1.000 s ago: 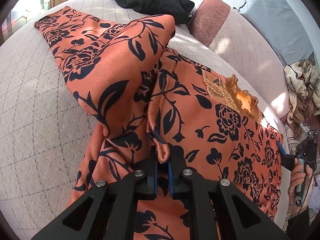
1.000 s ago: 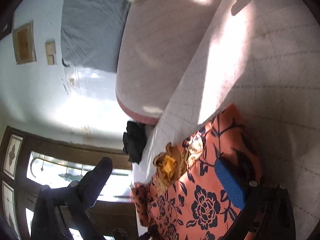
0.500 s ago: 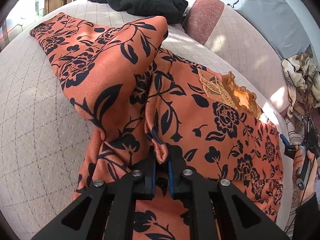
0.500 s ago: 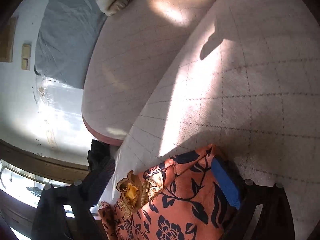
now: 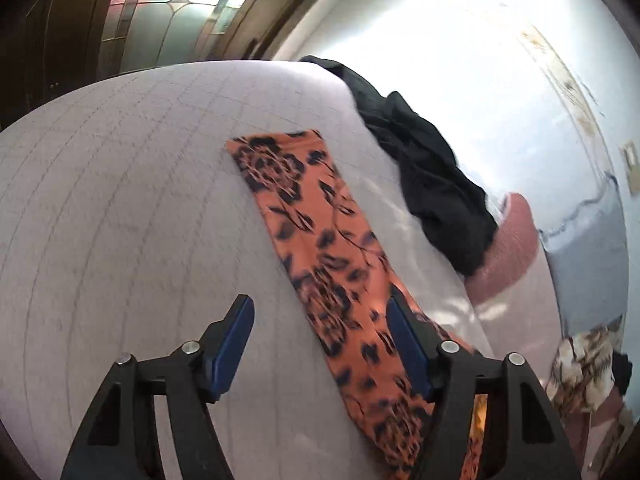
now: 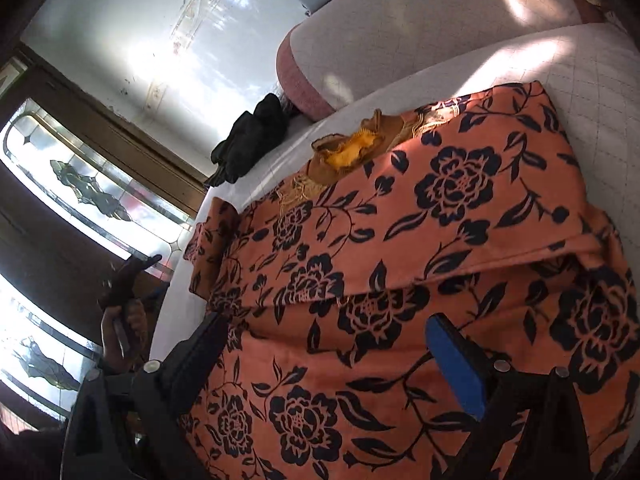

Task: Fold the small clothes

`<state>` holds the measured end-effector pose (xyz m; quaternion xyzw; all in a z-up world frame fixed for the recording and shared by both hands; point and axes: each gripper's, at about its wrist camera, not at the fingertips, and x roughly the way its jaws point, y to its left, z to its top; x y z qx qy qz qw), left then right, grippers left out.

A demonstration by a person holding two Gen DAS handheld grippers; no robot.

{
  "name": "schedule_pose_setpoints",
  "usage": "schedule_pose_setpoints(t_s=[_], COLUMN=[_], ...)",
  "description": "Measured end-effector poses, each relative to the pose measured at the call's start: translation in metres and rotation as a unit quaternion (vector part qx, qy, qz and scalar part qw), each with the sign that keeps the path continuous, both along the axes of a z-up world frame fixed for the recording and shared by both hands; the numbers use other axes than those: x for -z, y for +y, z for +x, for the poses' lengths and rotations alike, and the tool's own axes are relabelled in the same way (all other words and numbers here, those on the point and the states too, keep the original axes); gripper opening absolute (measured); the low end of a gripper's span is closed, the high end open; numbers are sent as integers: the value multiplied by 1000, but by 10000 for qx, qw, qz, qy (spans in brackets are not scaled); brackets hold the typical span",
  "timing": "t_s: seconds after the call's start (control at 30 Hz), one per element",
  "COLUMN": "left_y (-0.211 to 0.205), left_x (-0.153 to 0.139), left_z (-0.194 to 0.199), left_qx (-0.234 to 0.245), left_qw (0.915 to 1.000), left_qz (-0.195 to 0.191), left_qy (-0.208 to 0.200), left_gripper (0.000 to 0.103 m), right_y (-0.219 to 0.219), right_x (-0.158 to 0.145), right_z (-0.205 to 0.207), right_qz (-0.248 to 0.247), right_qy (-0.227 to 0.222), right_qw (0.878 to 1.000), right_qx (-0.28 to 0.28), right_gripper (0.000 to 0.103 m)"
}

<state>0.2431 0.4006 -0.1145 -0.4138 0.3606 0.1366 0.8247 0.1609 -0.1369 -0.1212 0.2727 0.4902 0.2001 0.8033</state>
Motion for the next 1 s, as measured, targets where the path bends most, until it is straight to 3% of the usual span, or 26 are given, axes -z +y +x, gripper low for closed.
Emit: schedule_pose_setpoints(t_s=[0.13, 0.37, 0.43, 0.53, 0.6, 0.7, 0.77, 0.87, 0.93, 1.0], left_y=[44, 60, 57, 54, 43, 2, -42, -124, -186, -257], left_x=[21, 35, 38, 29, 2, -71, -129, -203, -231, -243], left_z=[48, 85, 95, 96, 88, 70, 54, 26, 12, 2], left_qx=[-159, -453, -306, -300, -356, -42, 304, 910, 1454, 2087], left_qw=[9995, 9987, 9964, 9946, 9926, 9851, 9748, 9568, 9440, 9254], left_qz=[-256, 128, 513, 753, 1034, 1719, 2119, 2366, 2356, 2420], left_qy=[57, 218, 594, 653, 536, -53, -620, -1422, -1794, -2036], left_gripper=[62, 61, 6, 5, 5, 5, 5, 5, 5, 5], right_y=[7, 4, 4, 3, 0, -9, -16, -33, -46, -60], right_x=[11, 16, 18, 20, 18, 14, 9, 0, -6, -13], right_z=[-2, 6, 7, 6, 5, 2, -1, -6, -10, -15], right_qz=[-94, -139, -115, -194, -250, -201, -172, -75, 25, 88], right_qy=[24, -5, -10, -19, -93, -196, -286, -416, -479, -561], right_qw=[9999, 9999, 9999, 9998, 9996, 9993, 9988, 9967, 9942, 9909], right_qx=[-65, 39, 46, 47, 94, 242, 369, 696, 964, 1222], right_gripper=[100, 100, 100, 100, 100, 100, 100, 100, 100, 100])
